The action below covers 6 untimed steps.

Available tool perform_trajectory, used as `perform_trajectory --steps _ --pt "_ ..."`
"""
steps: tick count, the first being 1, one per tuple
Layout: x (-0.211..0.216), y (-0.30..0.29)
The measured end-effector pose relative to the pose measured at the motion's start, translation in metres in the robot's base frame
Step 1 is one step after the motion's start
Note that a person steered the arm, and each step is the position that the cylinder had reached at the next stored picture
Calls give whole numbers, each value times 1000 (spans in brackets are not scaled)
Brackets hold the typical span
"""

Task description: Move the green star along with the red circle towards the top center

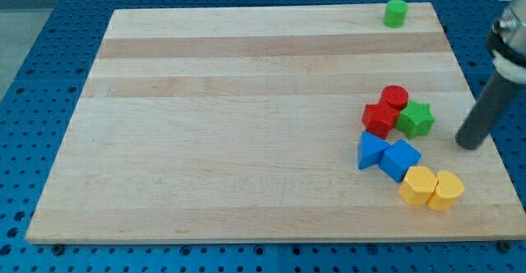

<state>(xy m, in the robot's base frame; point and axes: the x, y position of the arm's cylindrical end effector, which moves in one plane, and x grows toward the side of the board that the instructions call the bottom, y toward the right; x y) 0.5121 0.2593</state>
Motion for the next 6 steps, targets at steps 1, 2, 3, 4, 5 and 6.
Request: perform_trajectory --steps 1,2,3,4,5,6 --pt "10 -23" --pt "4 -39" --pt "-12 -42" --pt "-27 -42" --pt "-41 -43" --pt "-53 -52"
